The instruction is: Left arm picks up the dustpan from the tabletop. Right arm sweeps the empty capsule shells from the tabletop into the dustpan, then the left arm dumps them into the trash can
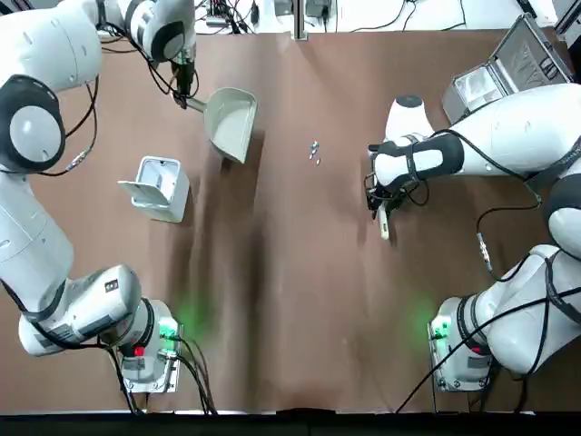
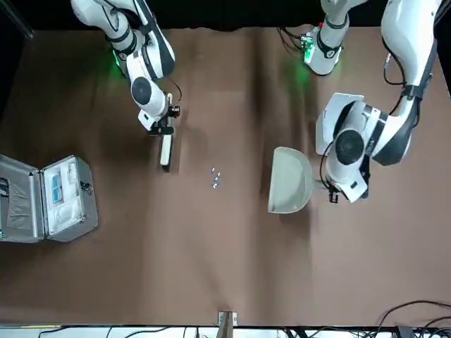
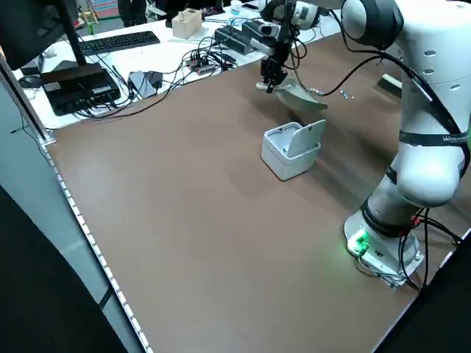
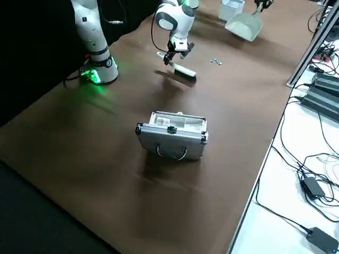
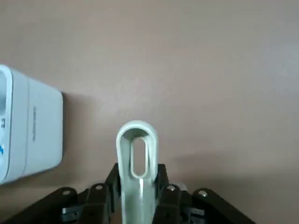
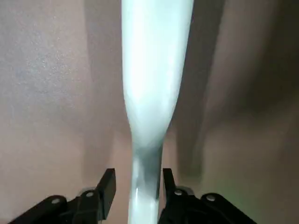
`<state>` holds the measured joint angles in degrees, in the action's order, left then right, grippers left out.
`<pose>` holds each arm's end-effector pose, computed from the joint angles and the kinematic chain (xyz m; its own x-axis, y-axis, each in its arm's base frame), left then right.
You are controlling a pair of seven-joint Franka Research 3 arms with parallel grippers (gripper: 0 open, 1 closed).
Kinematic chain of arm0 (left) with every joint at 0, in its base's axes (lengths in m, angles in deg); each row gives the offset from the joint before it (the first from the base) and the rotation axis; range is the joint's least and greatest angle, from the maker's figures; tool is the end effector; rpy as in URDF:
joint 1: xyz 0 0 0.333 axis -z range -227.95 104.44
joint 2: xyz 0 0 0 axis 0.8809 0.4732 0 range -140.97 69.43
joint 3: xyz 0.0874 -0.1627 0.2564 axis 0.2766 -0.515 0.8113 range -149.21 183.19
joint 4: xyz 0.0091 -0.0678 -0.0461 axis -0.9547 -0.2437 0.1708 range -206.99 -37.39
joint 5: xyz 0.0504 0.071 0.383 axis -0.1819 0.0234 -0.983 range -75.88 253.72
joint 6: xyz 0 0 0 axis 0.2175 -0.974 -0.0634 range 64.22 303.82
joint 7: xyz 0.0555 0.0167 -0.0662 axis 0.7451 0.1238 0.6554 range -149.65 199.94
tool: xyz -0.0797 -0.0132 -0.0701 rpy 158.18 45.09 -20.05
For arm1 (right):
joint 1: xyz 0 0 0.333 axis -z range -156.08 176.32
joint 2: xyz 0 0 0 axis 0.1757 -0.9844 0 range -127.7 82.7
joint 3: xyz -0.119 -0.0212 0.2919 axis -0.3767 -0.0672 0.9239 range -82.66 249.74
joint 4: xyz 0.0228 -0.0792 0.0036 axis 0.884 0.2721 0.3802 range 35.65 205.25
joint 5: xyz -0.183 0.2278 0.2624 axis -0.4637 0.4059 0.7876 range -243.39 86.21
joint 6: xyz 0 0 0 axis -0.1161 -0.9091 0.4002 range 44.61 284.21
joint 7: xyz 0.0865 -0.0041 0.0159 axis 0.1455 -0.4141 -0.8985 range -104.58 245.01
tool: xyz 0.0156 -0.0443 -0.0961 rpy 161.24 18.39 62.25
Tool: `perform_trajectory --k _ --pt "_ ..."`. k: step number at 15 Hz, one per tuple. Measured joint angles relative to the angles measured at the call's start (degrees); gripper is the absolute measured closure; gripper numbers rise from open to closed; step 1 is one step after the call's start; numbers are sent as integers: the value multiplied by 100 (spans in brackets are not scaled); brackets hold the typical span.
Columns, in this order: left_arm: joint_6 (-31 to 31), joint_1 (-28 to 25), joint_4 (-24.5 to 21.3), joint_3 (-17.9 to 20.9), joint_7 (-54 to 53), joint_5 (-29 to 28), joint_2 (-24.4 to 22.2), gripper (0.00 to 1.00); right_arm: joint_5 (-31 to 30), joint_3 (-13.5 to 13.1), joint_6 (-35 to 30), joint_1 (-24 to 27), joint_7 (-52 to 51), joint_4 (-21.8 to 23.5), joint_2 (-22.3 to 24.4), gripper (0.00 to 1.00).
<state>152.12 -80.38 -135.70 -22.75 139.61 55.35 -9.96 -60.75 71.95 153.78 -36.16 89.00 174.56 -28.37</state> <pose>0.5970 -0.1612 0.3209 0.2071 0.9421 0.2639 0.9775 -0.1882 -0.0950 0.3470 0.2432 0.2139 0.9441 0.0266 -0.3285 0.0203 -0.9995 -0.0226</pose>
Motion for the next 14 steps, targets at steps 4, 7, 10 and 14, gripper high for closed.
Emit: perform_trajectory --k 4,7,10,14 --pt "-1 261 -75 1 302 -2 3 66 0 -7 -6 0 3 0 0 64" --pt "-1 411 -107 3 507 -3 19 66 1 -18 -12 1 13 0 0 74" --pt "-1 509 -126 6 630 -3 69 66 1 -30 -12 1 13 0 1 74" --pt "-1 696 -127 8 981 -131 172 66 0 -73 -108 12 26 -194 2 74"
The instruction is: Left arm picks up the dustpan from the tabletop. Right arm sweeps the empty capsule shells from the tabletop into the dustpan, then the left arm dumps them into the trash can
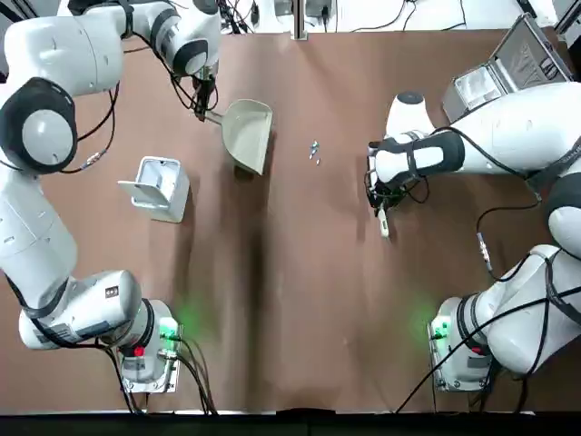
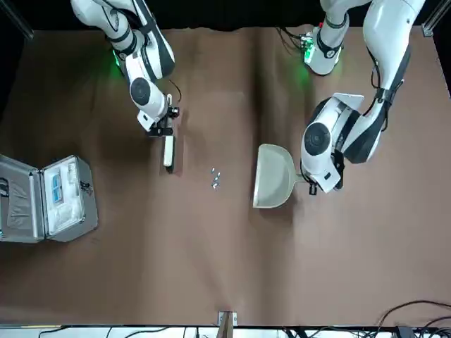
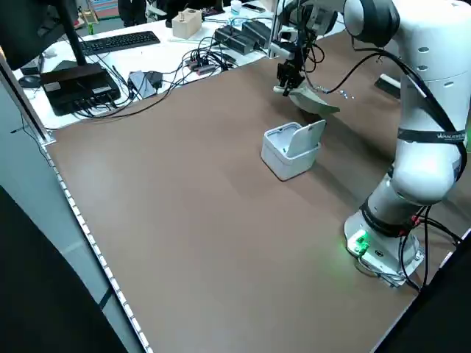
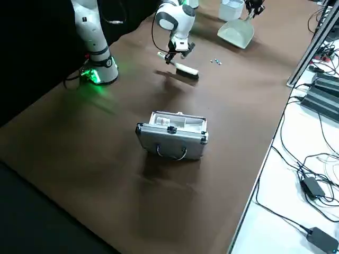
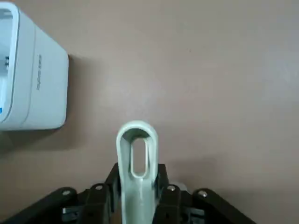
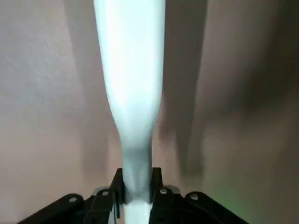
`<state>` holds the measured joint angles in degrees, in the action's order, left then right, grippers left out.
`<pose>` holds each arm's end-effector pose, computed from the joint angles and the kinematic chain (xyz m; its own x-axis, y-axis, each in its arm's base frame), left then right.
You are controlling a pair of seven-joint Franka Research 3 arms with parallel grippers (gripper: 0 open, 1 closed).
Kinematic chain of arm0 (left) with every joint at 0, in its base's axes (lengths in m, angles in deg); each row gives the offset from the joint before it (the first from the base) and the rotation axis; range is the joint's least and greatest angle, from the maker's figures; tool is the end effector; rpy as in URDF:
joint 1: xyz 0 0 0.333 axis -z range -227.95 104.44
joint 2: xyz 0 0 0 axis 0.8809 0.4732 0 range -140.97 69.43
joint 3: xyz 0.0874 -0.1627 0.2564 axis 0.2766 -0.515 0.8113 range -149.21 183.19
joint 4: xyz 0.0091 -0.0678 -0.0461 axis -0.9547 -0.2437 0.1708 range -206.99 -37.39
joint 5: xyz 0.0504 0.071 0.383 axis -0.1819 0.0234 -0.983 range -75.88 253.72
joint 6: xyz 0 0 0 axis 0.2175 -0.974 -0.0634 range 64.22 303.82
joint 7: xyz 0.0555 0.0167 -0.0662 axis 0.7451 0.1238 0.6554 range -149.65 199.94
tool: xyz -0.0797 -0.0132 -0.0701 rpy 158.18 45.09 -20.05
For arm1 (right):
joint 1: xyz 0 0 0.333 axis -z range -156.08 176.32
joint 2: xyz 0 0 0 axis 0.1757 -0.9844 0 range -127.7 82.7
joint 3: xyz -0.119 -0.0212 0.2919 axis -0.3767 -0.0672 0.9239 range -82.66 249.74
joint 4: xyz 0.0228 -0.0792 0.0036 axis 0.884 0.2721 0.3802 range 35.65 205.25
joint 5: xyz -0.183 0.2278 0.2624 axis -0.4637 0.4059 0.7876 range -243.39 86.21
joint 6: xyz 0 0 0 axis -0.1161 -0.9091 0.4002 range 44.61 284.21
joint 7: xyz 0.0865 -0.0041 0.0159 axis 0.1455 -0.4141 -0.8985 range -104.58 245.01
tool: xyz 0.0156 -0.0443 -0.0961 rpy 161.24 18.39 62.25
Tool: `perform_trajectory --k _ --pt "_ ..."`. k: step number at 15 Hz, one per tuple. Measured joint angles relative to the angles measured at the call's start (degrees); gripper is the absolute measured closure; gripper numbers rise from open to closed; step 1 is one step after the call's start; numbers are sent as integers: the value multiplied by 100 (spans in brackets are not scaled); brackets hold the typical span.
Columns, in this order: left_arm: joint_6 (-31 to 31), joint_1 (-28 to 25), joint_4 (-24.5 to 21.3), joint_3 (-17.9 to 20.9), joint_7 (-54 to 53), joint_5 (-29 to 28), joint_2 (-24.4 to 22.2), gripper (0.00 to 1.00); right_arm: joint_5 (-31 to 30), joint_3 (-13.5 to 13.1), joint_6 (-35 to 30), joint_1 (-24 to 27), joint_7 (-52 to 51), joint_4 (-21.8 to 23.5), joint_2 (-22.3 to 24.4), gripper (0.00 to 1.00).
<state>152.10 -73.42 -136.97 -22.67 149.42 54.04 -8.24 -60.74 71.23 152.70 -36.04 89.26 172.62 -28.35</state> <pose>0.5669 -0.2306 0.2966 0.1814 0.9404 0.2875 0.9827 -0.1624 -0.0887 0.3600 0.2455 0.2239 0.9481 0.0152 -0.3176 0.0048 -0.9994 -0.0335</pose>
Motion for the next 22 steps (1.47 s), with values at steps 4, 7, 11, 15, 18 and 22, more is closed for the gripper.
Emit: perform_trajectory --k 4,7,11,15,18,22 --pt "0 259 1 2 326 -26 10 66 -1 -43 -528 160 62 -639 8 74" --pt "0 488 2 8 577 -43 91 66 -5 -52 -726 323 247 -1148 -21 74" --pt "3 772 48 17 1011 -209 365 66 -9 -36 -1783 340 706 -2300 -600 74" --pt "4 961 170 23 1271 -217 540 66 -9 10 -2014 198 954 -2958 -1120 74" --pt "3 1185 323 97 1466 -220 661 66 -9 25 -1970 -41 1025 -2988 -1214 74" --pt "-2 1692 514 439 1735 -221 769 66 -9 47 -1244 -274 1082 -2852 -1286 74"
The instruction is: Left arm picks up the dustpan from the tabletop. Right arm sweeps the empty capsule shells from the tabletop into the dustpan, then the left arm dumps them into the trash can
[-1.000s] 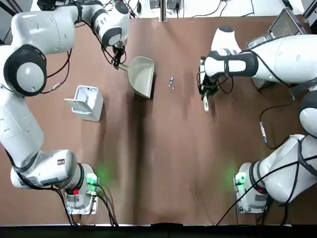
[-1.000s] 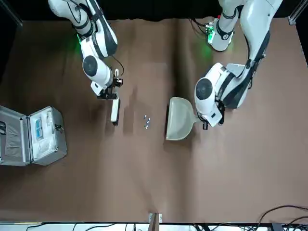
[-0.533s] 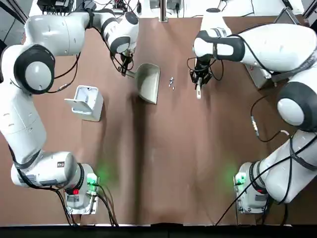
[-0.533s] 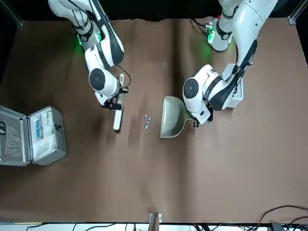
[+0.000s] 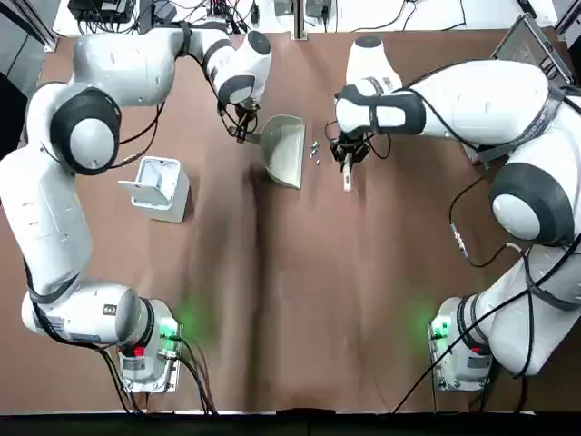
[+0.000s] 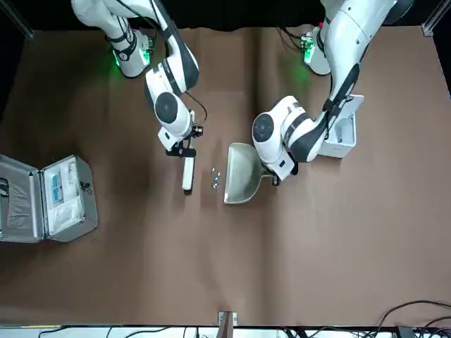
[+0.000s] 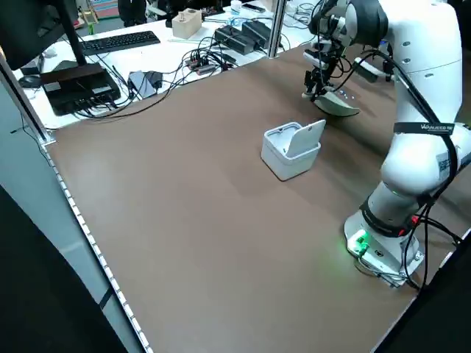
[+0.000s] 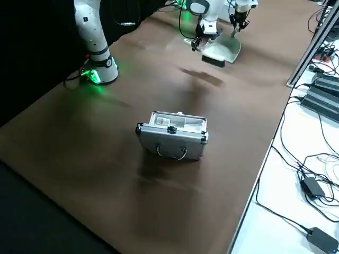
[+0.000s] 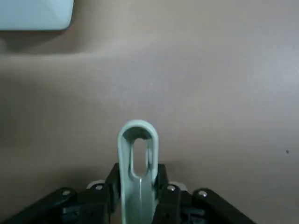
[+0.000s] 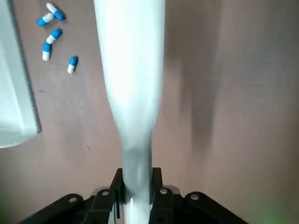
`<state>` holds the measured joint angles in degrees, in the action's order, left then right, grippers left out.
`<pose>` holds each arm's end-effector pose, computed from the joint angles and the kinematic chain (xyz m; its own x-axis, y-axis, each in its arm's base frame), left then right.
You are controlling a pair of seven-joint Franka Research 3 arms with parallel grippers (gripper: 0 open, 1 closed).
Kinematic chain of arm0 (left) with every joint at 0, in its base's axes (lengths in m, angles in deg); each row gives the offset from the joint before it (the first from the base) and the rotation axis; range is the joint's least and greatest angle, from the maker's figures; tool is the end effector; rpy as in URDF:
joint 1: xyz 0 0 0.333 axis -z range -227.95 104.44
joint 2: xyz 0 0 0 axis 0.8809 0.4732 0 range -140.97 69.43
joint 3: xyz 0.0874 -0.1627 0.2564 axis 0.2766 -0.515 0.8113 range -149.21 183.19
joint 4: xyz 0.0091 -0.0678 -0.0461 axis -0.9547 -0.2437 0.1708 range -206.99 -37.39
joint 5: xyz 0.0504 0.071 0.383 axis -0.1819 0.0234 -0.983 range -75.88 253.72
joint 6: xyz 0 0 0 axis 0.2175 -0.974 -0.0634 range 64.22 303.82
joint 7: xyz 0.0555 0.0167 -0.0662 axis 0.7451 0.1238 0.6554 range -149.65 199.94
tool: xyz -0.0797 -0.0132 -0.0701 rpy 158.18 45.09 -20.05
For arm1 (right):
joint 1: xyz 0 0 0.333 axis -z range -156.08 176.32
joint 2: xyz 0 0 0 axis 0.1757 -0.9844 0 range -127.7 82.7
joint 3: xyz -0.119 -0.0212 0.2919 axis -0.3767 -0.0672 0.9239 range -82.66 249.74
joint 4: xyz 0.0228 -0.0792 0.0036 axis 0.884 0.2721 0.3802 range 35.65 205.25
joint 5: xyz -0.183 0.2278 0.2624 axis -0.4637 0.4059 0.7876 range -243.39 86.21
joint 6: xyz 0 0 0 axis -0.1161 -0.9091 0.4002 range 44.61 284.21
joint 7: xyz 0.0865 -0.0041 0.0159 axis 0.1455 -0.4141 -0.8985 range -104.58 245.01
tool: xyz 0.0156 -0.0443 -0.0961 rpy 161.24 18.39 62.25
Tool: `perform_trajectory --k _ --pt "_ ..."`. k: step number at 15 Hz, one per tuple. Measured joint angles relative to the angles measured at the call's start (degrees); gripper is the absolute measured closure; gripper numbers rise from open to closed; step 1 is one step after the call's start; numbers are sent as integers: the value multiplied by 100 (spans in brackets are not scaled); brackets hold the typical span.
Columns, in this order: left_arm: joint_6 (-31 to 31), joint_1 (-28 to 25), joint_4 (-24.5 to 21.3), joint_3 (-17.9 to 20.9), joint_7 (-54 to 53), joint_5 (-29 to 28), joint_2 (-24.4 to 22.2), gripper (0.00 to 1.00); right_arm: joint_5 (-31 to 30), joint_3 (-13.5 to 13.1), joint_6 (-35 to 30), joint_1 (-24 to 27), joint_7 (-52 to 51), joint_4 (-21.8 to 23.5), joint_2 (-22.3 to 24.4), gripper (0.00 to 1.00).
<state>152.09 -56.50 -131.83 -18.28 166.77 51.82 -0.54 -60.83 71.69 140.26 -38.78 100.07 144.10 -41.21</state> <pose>0.5221 -0.3561 0.2476 0.1062 0.9440 0.3125 0.9943 -0.0987 -0.0398 0.4504 0.3610 0.2797 0.9601 -0.0538 -0.2743 -0.0630 -0.9977 -0.0248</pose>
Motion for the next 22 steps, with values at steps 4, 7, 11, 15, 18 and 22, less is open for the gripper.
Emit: perform_trajectory --k 4,7,11,15,18,22 --pt "-5 171 258 64 148 0 192 66 7 21 674 -355 553 -6 -412 74" --pt "-5 174 316 64 157 0 240 66 8 30 689 -482 826 -339 -824 74" --pt "-5 179 362 64 175 0 256 66 8 28 202 -538 1067 -1031 -1369 74" --pt "-5 181 364 64 192 0 259 66 8 2 -277 -508 1166 -1732 -1779 74" --pt "-6 181 366 66 198 0 272 66 62 -7 -364 -466 1177 -1926 -1905 74" --pt "-6 181 372 69 198 0 287 66 319 -19 -614 -398 1183 -2303 -2159 74"
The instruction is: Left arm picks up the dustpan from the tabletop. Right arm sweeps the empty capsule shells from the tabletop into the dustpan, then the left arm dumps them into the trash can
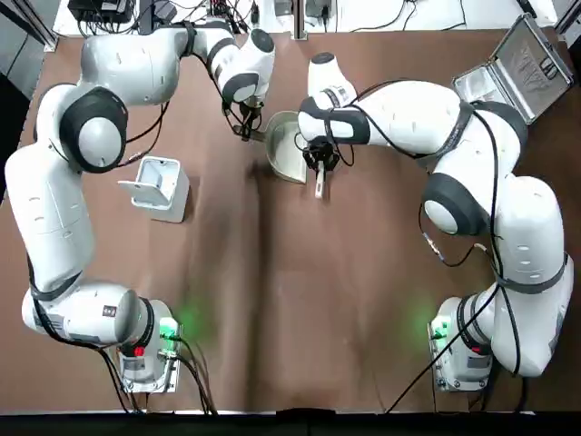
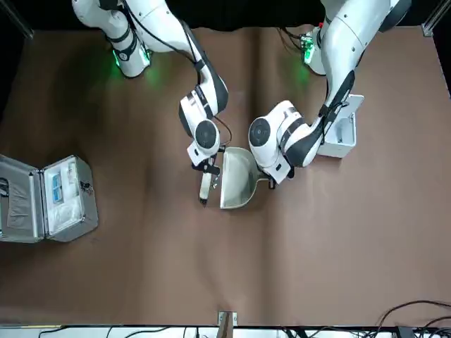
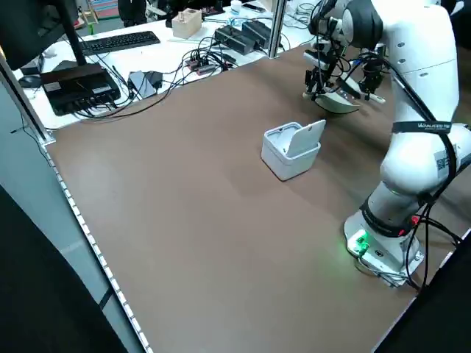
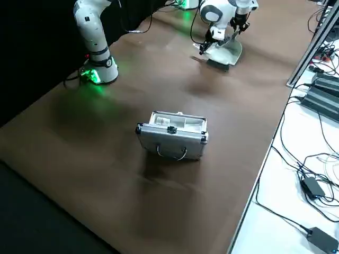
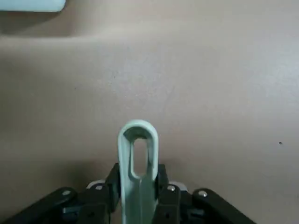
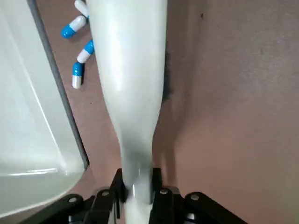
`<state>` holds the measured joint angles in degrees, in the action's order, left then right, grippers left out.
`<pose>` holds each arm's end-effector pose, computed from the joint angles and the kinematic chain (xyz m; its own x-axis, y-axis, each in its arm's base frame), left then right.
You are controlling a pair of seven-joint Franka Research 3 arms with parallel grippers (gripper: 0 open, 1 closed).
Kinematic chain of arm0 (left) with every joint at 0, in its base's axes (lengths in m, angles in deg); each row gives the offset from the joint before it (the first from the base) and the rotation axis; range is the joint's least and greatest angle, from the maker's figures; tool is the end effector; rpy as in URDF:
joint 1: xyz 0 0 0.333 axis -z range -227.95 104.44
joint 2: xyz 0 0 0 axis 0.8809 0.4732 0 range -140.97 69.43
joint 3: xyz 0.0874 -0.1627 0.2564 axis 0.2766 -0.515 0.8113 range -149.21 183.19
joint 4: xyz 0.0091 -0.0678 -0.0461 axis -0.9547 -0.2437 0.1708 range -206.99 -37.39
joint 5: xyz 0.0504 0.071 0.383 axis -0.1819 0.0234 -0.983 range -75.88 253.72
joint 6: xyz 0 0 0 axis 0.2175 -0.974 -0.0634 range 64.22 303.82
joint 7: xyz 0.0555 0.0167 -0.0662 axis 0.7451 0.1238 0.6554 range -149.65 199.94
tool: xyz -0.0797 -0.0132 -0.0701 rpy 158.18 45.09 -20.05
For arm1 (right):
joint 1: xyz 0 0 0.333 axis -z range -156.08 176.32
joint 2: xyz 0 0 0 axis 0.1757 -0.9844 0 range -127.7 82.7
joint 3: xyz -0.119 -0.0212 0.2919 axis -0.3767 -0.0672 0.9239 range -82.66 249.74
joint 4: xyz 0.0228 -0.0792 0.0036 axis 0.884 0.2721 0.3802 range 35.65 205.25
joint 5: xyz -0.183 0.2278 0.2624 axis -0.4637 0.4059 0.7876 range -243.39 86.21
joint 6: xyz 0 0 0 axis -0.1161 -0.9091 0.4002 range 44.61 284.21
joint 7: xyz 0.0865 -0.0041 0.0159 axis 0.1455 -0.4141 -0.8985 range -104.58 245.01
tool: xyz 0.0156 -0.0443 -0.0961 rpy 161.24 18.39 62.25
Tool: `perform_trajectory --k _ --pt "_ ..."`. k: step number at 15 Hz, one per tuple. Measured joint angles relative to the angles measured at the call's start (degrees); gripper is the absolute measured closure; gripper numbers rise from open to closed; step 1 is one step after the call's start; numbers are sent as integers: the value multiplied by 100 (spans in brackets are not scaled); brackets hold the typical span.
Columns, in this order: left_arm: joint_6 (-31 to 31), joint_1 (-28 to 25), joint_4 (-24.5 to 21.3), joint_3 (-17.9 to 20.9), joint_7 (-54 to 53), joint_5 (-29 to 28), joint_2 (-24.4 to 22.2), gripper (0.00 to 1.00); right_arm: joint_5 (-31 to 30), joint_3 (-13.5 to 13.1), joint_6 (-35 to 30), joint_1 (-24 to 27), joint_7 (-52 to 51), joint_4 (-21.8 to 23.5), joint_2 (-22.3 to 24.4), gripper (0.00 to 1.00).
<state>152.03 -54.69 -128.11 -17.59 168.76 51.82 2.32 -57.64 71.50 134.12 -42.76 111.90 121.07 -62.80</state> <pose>0.5312 -0.3707 0.2420 0.0711 0.9535 0.2928 0.9974 -0.0660 -0.0272 0.4763 0.4596 0.2023 0.9314 -0.1918 -0.3093 -0.1719 -0.9809 0.0905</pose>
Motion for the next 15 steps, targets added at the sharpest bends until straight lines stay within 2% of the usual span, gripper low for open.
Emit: perform_trajectory --k 7,15 --pt "0 0 18 2 0 0 18 66 252 82 -423 6 19 -710 -523 74" --pt "0 0 27 4 0 0 26 66 583 215 -445 8 19 -1036 -627 74"
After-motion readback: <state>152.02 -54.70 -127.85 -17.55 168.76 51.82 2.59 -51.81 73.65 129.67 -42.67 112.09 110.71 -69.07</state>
